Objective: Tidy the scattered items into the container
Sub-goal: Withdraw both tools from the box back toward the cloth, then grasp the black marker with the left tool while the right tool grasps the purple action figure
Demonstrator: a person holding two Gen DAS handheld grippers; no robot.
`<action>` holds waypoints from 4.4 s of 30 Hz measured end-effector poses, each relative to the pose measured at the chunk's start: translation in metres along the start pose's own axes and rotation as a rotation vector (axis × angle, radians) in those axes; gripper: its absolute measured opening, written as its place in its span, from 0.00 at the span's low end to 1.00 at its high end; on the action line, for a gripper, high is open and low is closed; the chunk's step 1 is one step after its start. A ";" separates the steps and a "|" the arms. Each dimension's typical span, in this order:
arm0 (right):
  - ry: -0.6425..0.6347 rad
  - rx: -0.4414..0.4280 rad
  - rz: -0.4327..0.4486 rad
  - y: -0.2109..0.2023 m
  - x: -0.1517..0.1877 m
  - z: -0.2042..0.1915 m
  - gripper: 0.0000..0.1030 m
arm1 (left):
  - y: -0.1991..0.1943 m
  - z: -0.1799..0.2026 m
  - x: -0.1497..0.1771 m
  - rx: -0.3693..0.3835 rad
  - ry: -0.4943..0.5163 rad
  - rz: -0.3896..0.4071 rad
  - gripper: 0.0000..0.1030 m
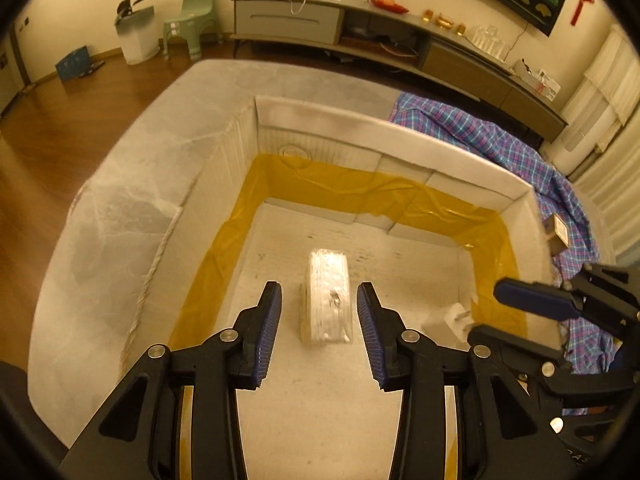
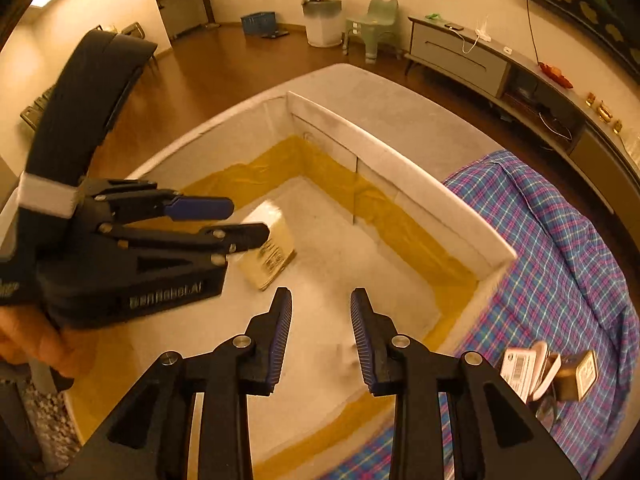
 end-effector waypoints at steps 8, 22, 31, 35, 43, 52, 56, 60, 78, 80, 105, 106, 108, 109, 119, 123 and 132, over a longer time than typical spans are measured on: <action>0.076 -0.066 0.098 -0.044 0.034 0.004 0.33 | -0.048 0.018 0.023 -0.026 0.066 0.051 0.41; 0.125 -0.149 0.222 -0.105 0.089 0.003 0.42 | -0.107 0.058 0.061 -0.016 0.131 0.098 0.41; 0.148 -0.199 0.282 -0.134 0.122 0.008 0.42 | -0.135 0.082 0.087 -0.003 0.179 0.124 0.41; 0.164 -0.212 0.306 -0.147 0.139 0.016 0.42 | -0.148 0.098 0.103 0.015 0.215 0.146 0.41; 0.246 -0.217 0.358 -0.171 0.167 0.044 0.44 | -0.160 0.121 0.122 0.030 0.243 0.166 0.41; 0.156 -0.257 0.384 -0.174 0.144 0.014 0.44 | -0.171 0.118 0.133 -0.038 0.248 0.161 0.41; 0.108 -0.249 0.387 -0.173 0.146 0.000 0.45 | -0.175 0.118 0.139 -0.051 0.255 0.161 0.41; 0.108 -0.237 0.388 -0.176 0.161 0.004 0.45 | -0.173 0.126 0.144 -0.039 0.268 0.151 0.41; 0.373 0.046 0.381 -0.194 0.245 0.138 0.52 | -0.108 0.237 0.174 0.150 0.424 0.053 0.44; 0.383 0.086 0.307 -0.175 0.252 0.149 0.52 | -0.091 0.249 0.172 0.170 0.439 0.046 0.44; 0.325 0.033 0.083 -0.093 0.264 0.175 0.62 | 0.037 0.296 0.146 0.340 0.471 -0.007 0.14; 0.312 0.036 0.080 -0.091 0.263 0.174 0.62 | 0.036 0.291 0.146 0.351 0.457 -0.017 0.13; 0.289 0.037 0.078 -0.087 0.261 0.172 0.62 | 0.035 0.280 0.145 0.375 0.418 -0.044 0.13; 0.279 0.033 0.079 -0.085 0.260 0.170 0.62 | 0.034 0.274 0.145 0.380 0.396 -0.055 0.13; 0.046 0.024 0.130 -0.064 0.245 0.129 0.67 | 0.018 0.206 0.158 0.331 0.247 -0.085 0.13; -0.043 0.062 0.090 -0.049 0.248 0.116 0.73 | 0.022 0.194 0.170 0.315 0.224 -0.108 0.13; 0.131 0.070 -0.010 -0.055 0.241 0.133 0.32 | 0.019 0.194 0.171 0.287 0.224 -0.064 0.13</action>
Point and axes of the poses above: each gripper's, at about its wrist camera, not at the fingertips, and y roughly the way its jaws point, z to its right, x to its underside, the point moved 1 cm from there along y, roughly the way its jaws point, and after that the axes turned 1 degree about z, right-handed, at the moved point
